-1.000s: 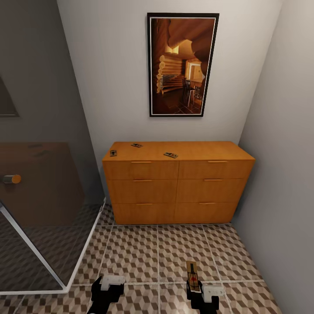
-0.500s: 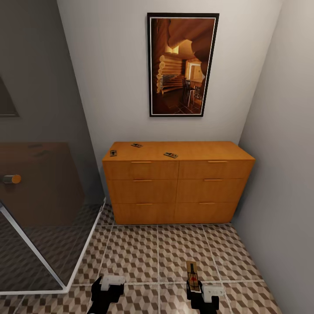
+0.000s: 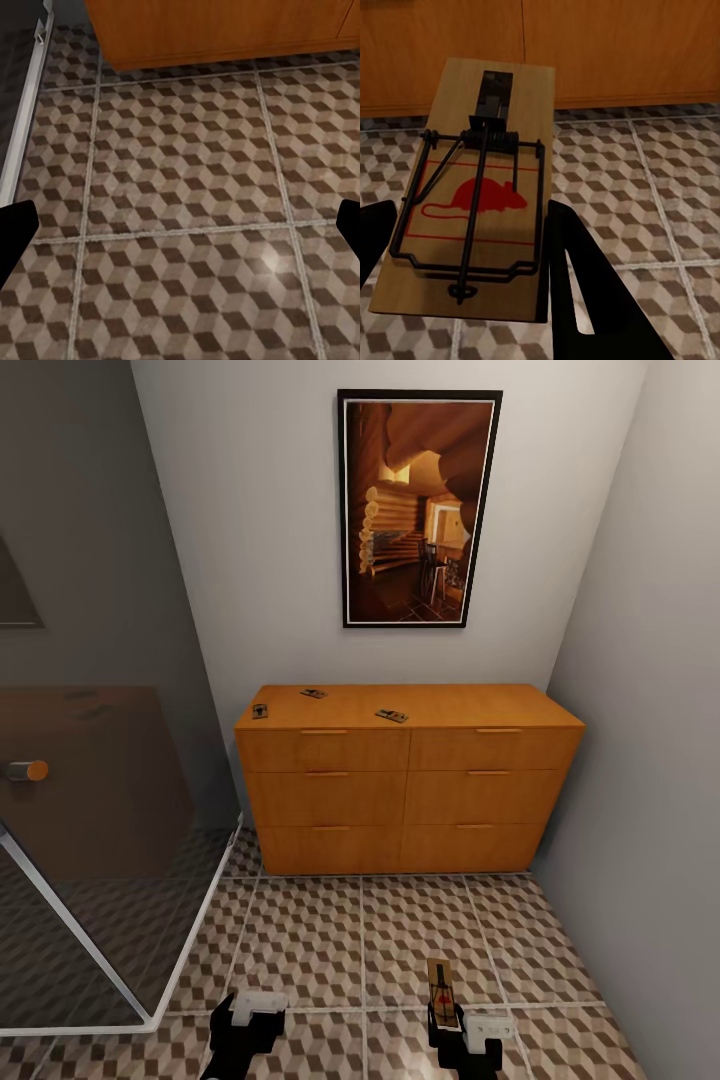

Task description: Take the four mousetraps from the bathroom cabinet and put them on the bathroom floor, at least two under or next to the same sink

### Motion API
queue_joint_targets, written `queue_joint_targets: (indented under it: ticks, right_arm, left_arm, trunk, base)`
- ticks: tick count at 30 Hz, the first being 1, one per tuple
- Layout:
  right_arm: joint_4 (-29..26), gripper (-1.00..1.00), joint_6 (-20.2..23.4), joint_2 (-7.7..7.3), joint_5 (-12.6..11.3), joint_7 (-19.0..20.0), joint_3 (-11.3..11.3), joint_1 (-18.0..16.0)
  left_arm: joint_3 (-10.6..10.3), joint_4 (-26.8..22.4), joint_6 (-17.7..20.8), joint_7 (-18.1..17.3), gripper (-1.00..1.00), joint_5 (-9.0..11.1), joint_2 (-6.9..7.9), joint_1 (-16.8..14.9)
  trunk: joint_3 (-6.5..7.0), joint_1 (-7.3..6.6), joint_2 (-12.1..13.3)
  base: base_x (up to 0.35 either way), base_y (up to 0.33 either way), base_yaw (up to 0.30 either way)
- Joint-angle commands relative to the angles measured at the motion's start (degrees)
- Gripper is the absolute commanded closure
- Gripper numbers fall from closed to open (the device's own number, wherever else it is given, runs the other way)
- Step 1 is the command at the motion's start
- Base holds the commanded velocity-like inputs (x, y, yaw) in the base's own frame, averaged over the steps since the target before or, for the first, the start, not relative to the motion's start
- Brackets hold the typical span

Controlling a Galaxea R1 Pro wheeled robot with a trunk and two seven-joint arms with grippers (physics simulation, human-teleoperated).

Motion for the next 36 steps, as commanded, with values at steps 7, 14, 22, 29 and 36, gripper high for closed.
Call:
queue_joint_targets:
  ticks: [7,14,22,29,36]
  right_arm:
    - [0.0,1.0,-0.1,0.02,0.4,-0.3,-0.1,0.0]
    - [0.0,1.0,-0.1,0.04,0.4,-0.3,-0.1,0.0]
    - [0.0,1.0,-0.1,0.05,0.4,-0.3,-0.1,0.0]
    - [0.0,1.0,-0.1,0.02,0.4,-0.3,-0.1,0.0]
    - [0.0,1.0,-0.1,0.02,0.4,-0.3,-0.1,0.0]
  left_arm:
    - [-0.2,0.0,-0.2,0.5,-1.0,0.0,0.04,0.0]
    - [-0.2,0.0,-0.2,0.5,-1.0,0.0,0.04,0.0]
    - [-0.2,0.0,-0.2,0.5,-1.0,0.0,0.04,0.0]
    - [-0.2,0.0,-0.2,0.5,-1.0,0.0,0.04,0.0]
    - [-0.2,0.0,-0.2,0.5,-1.0,0.0,0.04,0.0]
  trunk:
    - [-0.05,0.0,0.0]
    - [-0.05,0.0,0.0]
    - [-0.05,0.0,0.0]
    - [-0.05,0.0,0.0]
    - [-0.05,0.0,0.0]
  base:
    - [0.0,0.0,0.0]
    - [0.0,0.0,0.0]
    - [0.0,0.0,0.0]
    - [0.0,0.0,0.0]
    - [0.0,0.0,0.0]
